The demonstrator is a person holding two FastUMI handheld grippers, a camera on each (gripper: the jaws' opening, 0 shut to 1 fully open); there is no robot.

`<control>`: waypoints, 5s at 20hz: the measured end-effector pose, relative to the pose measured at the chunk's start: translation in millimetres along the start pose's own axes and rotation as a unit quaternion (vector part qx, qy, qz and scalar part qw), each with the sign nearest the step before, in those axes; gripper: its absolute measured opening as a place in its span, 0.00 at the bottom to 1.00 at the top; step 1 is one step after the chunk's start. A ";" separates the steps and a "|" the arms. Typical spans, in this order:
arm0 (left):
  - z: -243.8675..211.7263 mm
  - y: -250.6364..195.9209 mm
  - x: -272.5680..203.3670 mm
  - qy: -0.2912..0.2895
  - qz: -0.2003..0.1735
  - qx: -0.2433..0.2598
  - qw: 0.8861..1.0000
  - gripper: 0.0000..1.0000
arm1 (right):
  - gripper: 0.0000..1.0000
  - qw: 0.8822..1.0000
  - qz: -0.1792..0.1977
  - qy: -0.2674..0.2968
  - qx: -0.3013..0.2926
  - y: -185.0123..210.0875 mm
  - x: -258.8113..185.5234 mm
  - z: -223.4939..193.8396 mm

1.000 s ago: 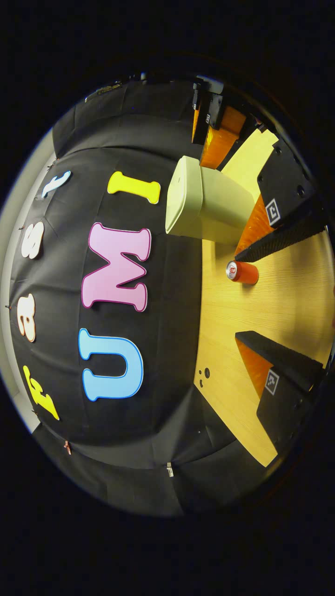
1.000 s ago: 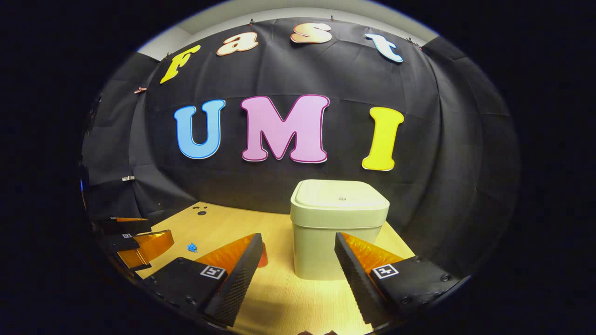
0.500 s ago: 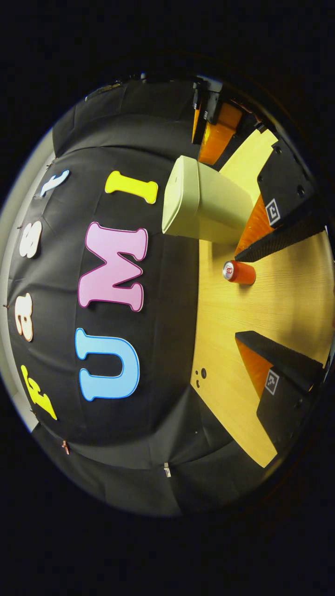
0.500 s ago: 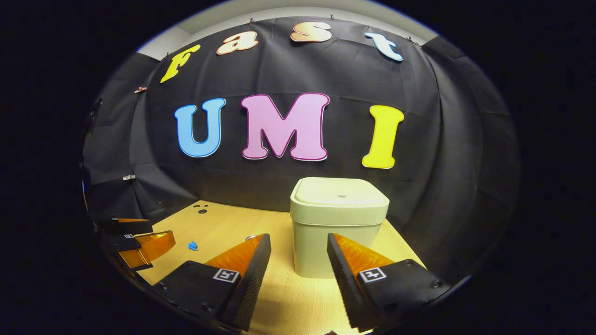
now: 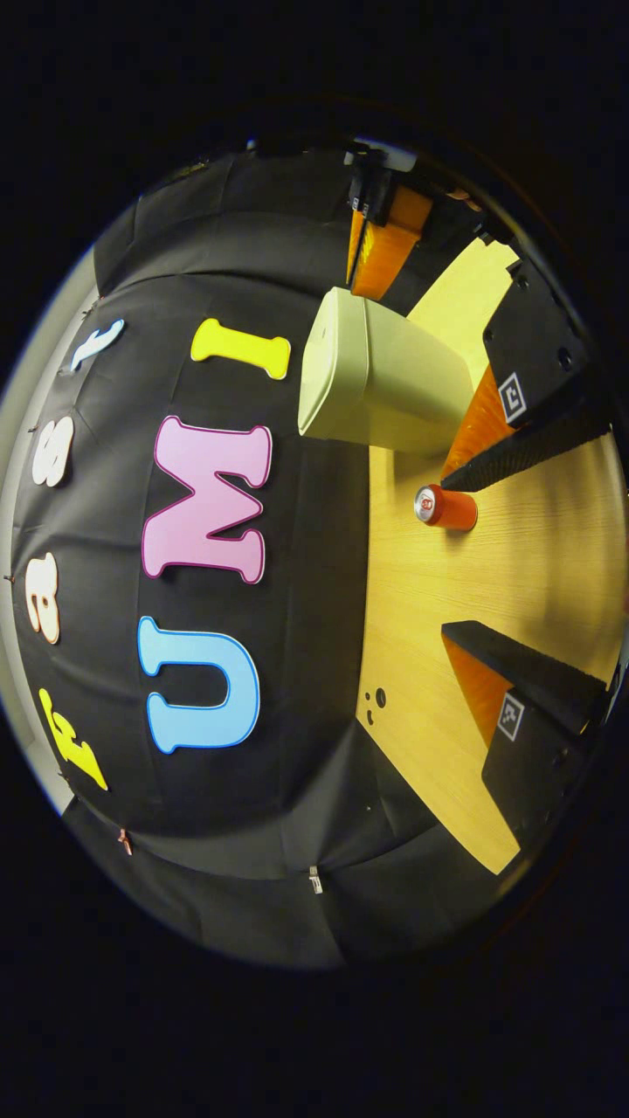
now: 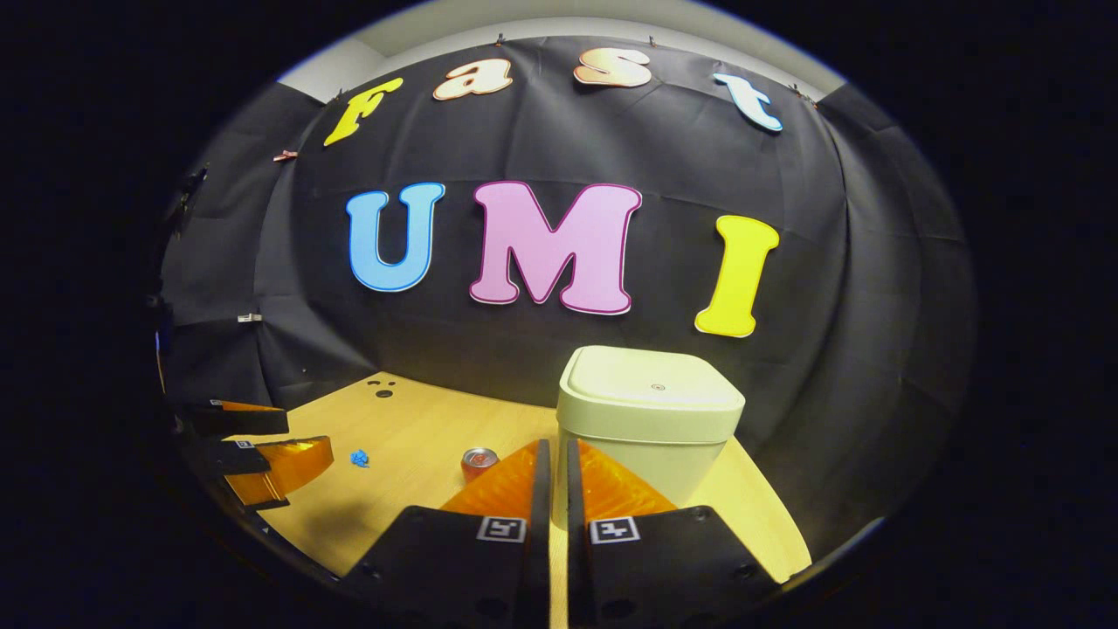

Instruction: Press the lid of the desktop garbage bin to open it, pick up the crumpled paper on the desktop and throw it into the bin, then pick up the pop can on the desktop and drop it into the bin, and finally close the garbage bin lid.

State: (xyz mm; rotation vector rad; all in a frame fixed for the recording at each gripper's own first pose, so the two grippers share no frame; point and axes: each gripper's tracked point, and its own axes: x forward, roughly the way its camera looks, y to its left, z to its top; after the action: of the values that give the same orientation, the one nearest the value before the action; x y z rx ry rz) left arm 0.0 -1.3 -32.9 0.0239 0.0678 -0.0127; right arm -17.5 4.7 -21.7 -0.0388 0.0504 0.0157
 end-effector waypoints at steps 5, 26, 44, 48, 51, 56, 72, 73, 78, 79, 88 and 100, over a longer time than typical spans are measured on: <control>-4.0 -0.9 2.7 0.007 0.004 0.001 1.000 0.96 | 0.06 1.000 0.029 0.013 -0.001 9.7 4.5 -4.9; -20.1 14.0 22.1 0.037 0.052 -0.014 0.998 0.96 | 0.05 0.997 -0.052 0.029 0.057 -104.8 109.7 39.7; -31.7 15.4 35.2 0.046 0.072 -0.027 0.996 0.96 | 0.05 0.997 -0.038 0.051 0.033 -103.2 134.2 9.8; -34.0 15.6 36.2 0.051 0.073 -0.032 0.996 0.96 | 0.06 0.998 -0.036 0.050 0.032 -102.8 135.3 7.0; -38.0 14.4 36.7 0.058 0.070 -0.033 0.995 0.96 | 0.06 0.997 -0.038 0.055 0.032 -102.6 137.8 6.5; -34.2 15.8 33.7 0.050 0.069 -0.027 0.996 0.96 | 0.05 0.998 -0.034 0.049 0.035 -101.2 139.0 9.1; -30.3 47.5 9.2 0.037 0.071 -0.020 0.997 0.96 | 0.05 0.996 -0.059 0.018 0.064 -93.1 87.2 43.4; -29.6 49.8 8.5 0.036 0.069 -0.020 0.997 0.96 | 0.05 0.996 -0.062 0.019 0.065 -92.4 82.5 42.3; -33.5 62.3 9.0 0.037 0.070 -0.010 0.997 0.96 | 0.05 0.993 -0.068 0.043 0.084 -85.4 68.7 21.5; -34.2 63.9 8.2 0.037 0.070 -0.012 0.997 0.96 | 0.05 0.993 -0.067 0.047 0.088 -83.1 67.8 18.9; -46.0 102.5 26.5 0.043 0.096 -0.019 0.994 0.96 | 0.05 0.991 -0.052 0.090 0.080 -63.5 70.9 -9.7; -82.5 167.9 118.2 0.083 0.144 -0.064 0.984 0.96 | 1.00 0.988 -0.013 0.150 0.045 -37.1 75.0 -59.6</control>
State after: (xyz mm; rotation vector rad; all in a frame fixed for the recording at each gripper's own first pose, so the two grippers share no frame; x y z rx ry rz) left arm 114.6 167.2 -119.3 -0.0939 0.2310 0.2838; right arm 55.1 -33.6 -83.5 0.0495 0.3507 -0.0180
